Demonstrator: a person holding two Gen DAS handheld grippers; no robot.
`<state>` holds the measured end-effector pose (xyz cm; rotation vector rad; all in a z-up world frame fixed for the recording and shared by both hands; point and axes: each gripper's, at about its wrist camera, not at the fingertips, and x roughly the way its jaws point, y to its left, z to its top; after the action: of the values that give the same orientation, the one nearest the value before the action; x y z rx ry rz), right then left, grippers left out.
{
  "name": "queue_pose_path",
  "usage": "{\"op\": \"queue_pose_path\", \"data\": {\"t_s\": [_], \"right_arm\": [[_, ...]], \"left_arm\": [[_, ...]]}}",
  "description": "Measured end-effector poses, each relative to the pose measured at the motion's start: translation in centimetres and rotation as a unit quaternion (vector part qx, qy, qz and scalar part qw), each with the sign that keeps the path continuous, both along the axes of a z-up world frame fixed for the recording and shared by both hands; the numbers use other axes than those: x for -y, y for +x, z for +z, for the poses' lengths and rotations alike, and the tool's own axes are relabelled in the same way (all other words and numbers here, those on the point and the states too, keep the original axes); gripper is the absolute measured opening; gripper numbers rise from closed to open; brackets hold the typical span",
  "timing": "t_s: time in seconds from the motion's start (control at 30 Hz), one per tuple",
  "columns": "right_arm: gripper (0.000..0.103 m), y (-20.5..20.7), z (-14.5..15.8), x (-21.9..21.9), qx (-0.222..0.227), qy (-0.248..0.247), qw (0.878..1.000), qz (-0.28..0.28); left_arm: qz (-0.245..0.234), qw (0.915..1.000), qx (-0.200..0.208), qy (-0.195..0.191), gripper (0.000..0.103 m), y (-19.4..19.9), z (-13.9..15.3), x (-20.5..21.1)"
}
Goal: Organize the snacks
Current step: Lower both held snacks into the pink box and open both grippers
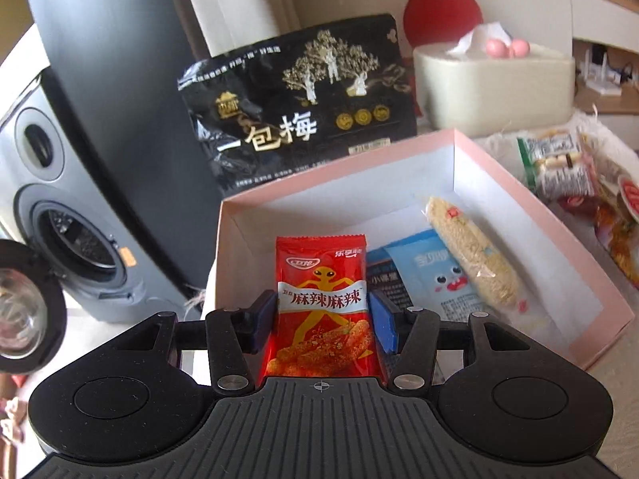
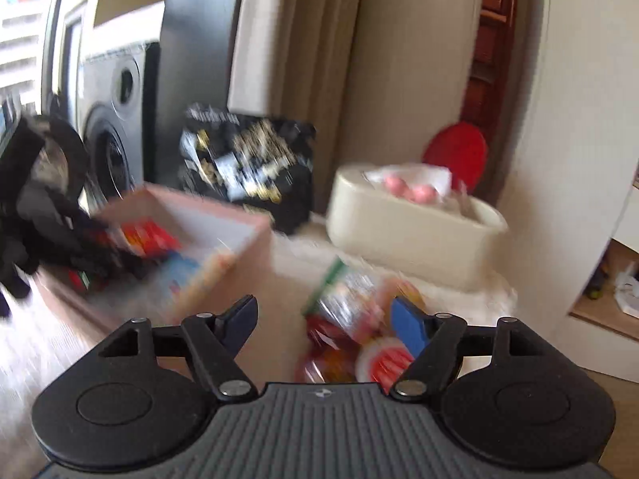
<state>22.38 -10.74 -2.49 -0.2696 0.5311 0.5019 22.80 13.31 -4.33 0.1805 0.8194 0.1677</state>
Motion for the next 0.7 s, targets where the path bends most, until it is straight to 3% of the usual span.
{"op": "queue_pose_path", "data": {"t_s": [0.07, 0.13, 0.2, 0.27, 0.37, 0.47, 0.6, 0.7], "right_arm": [[0.074, -0.2, -1.1, 1.4, -0.015, -0.013, 1.0, -0.008], [0.074, -0.3, -1.8, 2.8, -0.026, -0.008, 0.999, -0.017], [0.074, -0.2, -2.2, 3.9, -0.034, 0.009, 0.999, -0.021], [0.075, -0.1, -2.3, 4.7, -0.036, 0.03, 0.999, -0.025], [0.078, 0.7, -2.9, 4.8, -0.045, 0.048, 0.997, -0.027], [0.078, 2.6, -3.3, 4.3, -0.061, 0.063, 0.995, -0.04], [0.08, 6.6, -2.1, 3.1, -0.059, 0.076, 0.994, -0.043], [0.084, 12.1, -1.6, 3.2, -0.119, 0.111, 0.985, -0.053]], "left_arm": [[-0.02, 0.9958, -0.047, -0.076, 0.057, 0.1, -0.1, -0.8], [-0.018, 0.9891, -0.046, -0.139, 0.058, -0.1, 0.4, -1.9], [0.0, 0.9877, -0.003, -0.156, 0.056, -0.9, 1.5, -2.7], [0.032, 0.9807, 0.057, -0.184, 0.054, -2.2, 2.9, -3.8], [0.056, 0.9731, 0.102, -0.199, 0.054, -4.0, 4.5, -4.4], [0.04, 0.9723, 0.12, -0.197, 0.054, -6.5, 5.4, -3.2], [-0.031, 0.969, 0.11, -0.219, 0.054, -9.8, 4.9, 0.0], [-0.07, 0.9617, 0.085, -0.251, 0.054, -11.6, 3.2, 2.6]]}}
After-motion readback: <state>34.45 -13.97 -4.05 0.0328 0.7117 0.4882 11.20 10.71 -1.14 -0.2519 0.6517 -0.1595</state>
